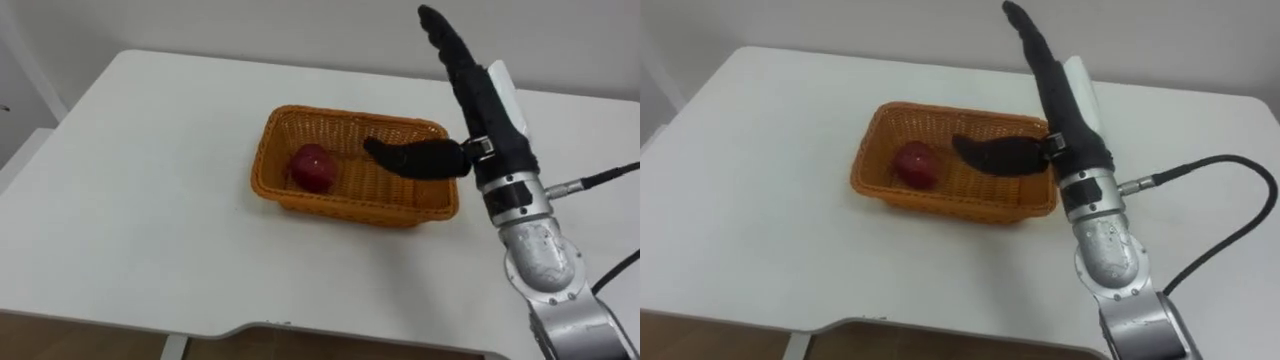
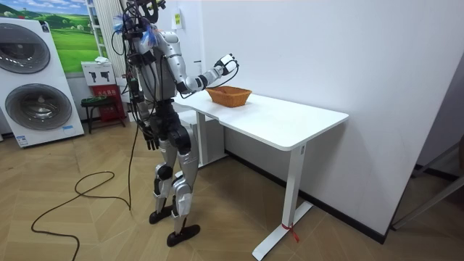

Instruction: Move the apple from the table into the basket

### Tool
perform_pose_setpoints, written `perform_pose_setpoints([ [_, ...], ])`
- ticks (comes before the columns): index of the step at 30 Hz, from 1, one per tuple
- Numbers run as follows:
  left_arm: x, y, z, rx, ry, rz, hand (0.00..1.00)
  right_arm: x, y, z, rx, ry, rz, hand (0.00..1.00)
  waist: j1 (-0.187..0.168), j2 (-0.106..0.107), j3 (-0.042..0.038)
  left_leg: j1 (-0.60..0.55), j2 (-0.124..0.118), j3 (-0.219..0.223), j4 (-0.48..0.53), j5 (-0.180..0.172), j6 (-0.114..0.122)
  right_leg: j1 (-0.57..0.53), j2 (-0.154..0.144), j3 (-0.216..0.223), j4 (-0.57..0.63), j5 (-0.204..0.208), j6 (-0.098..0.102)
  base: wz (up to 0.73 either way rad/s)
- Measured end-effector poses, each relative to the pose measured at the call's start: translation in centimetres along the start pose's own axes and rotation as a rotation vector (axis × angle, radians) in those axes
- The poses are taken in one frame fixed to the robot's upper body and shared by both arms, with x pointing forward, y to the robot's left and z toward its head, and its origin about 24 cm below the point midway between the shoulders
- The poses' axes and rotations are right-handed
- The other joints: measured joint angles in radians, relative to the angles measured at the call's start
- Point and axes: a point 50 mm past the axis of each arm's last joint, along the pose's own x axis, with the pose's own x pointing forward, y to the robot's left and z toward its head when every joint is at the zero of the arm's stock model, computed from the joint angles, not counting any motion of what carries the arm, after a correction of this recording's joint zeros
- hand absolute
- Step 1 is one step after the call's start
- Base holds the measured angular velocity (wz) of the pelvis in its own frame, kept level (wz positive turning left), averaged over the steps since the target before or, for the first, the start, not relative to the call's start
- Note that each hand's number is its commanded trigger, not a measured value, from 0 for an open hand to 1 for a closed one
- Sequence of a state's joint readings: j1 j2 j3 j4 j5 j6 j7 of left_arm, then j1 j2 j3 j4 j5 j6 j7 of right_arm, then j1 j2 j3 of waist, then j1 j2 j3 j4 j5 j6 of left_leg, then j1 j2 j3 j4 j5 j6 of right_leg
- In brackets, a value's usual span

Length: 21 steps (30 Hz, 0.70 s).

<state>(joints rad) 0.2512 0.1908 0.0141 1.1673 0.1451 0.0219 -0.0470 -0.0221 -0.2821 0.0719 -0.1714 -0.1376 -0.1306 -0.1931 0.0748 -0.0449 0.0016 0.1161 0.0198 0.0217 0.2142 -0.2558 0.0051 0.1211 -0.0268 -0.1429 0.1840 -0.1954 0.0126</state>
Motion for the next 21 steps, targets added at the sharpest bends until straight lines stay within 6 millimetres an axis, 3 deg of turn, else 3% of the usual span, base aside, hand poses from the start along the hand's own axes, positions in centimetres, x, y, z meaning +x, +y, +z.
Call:
perform_pose_setpoints([
  [6,-0.3,0.4,-1.3,-0.08,0.026,0.03,0.0,-0.3,-5.7,-2.1,-0.059,0.071,-0.348,0.0,-0.042,-0.016,-0.0025,0.008,0.0,0.003,0.0,0.0,0.0,0.001,0.0,0.002,0.001,0.0,0.0,-0.01],
  [8,-0.4,0.7,-1.9,-0.117,0.039,0.054,0.0,-1.0,-8.5,-3.2,-0.077,0.123,-0.511,0.0,-0.061,-0.019,-0.0032,0.007,0.0,0.006,-0.001,0.0,0.0,-0.002,0.0,0.004,0.001,0.0,0.0,-0.06],
  [12,-0.5,1.0,-2.3,-0.126,0.049,0.082,0.0,-2.6,-11.7,-5.0,-0.087,0.212,-0.741,0.0,-0.1,-0.017,-0.004,0.002,0.0,0.007,0.001,0.0,0.0,-0.001,0.0,0.003,0.001,0.0,0.0,0.0],
  [14,-0.5,1.2,-2.3,-0.143,0.047,0.102,0.0,-4.9,-13.7,-6.6,-0.13,0.306,-0.889,0.0,-0.11,-0.015,-0.0051,0.001,0.001,0.01,0.001,0.0,0.0,-0.006,0.001,0.006,0.004,0.0,0.0,-0.05],
  [18,-0.7,1.4,-2.8,-0.163,0.061,0.128,0.0,-7.6,-15.8,-8.4,-0.114,0.422,-1.091,0.0,-0.13,-0.014,-0.007,0.001,0.002,0.029,-0.004,0.001,0.001,-0.019,0.001,0.02,0.009,0.0,0.0,-0.15],
  [21,-0.7,2.2,-2.2,-0.203,0.033,0.161,0.0,-11.1,-17.2,-10.1,-0.115,0.561,-1.247,0.0,-0.136,-0.017,-0.0083,0.001,0.002,0.035,-0.01,0.001,0.002,-0.028,0.003,0.03,0.006,0.0,0.0,-0.06],
])
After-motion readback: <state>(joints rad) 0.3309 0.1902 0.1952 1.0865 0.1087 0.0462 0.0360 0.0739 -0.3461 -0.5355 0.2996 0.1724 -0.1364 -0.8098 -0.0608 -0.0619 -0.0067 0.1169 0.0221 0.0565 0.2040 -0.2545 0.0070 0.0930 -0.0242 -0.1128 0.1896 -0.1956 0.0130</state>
